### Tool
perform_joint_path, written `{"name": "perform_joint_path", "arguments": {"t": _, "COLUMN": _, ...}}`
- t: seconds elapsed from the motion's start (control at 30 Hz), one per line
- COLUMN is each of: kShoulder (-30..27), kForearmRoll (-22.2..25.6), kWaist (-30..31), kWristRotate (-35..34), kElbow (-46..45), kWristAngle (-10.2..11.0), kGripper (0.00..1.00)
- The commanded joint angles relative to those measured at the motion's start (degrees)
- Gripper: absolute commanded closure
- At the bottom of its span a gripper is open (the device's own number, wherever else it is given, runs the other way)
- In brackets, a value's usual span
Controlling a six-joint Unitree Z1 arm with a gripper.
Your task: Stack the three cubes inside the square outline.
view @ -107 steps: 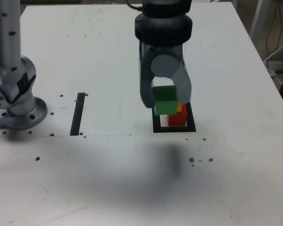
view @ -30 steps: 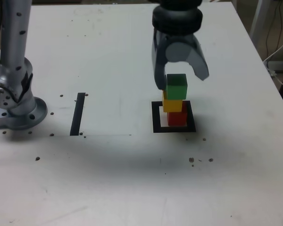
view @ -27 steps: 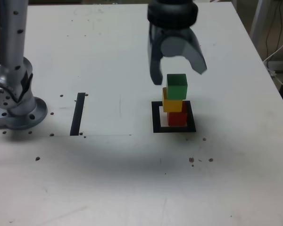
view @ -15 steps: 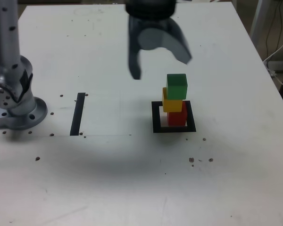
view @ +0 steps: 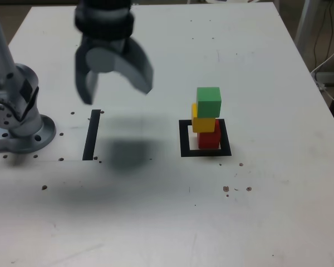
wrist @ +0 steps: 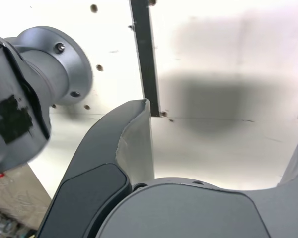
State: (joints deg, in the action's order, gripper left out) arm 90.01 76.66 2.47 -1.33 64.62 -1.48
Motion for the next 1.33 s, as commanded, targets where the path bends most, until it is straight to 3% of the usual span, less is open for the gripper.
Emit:
{"name": "perform_joint_path", "arguments": {"t": 0.0, "kShoulder": -0.78, "kForearmRoll": -1.98, "kWaist": -0.07, "kWristRotate": 0.36, "kElbow": -2.84, "kWristAngle": -0.24, "kGripper": 0.00}}
{"name": "perform_joint_path", "arguments": {"t": 0.23, "kShoulder": -1.33, "kForearmRoll": -8.64, "kWaist": -0.54, "kWristRotate": 1.24, "kElbow": -11.93, "kWristAngle": -0.92, "kGripper": 0.00}}
{"name": "perform_joint_path", "arguments": {"t": 0.73, "kShoulder": -3.27, "kForearmRoll": -5.86, "kWaist": -0.80, "kWristRotate": 0.92, "kElbow": -17.14, "kWristAngle": -0.37, "kGripper": 0.00}}
{"name": "perform_joint_path", "arguments": {"t": 0.97, "kShoulder": -4.74, "kForearmRoll": -7.62, "kWaist": -0.79, "kWristRotate": 0.89, "kElbow": -17.81, "kWristAngle": 0.19, "kGripper": 0.00}}
{"name": "perform_joint_path", "arguments": {"t": 1.13, "kShoulder": -4.99, "kForearmRoll": -11.87, "kWaist": -0.83, "kWristRotate": 0.89, "kElbow": -17.87, "kWristAngle": 2.49, "kGripper": 0.00}}
{"name": "perform_joint_path", "arguments": {"t": 1.3, "kShoulder": -5.73, "kForearmRoll": -17.39, "kWaist": -1.22, "kWristRotate": 0.89, "kElbow": -19.61, "kWristAngle": 7.34, "kGripper": 0.00}}
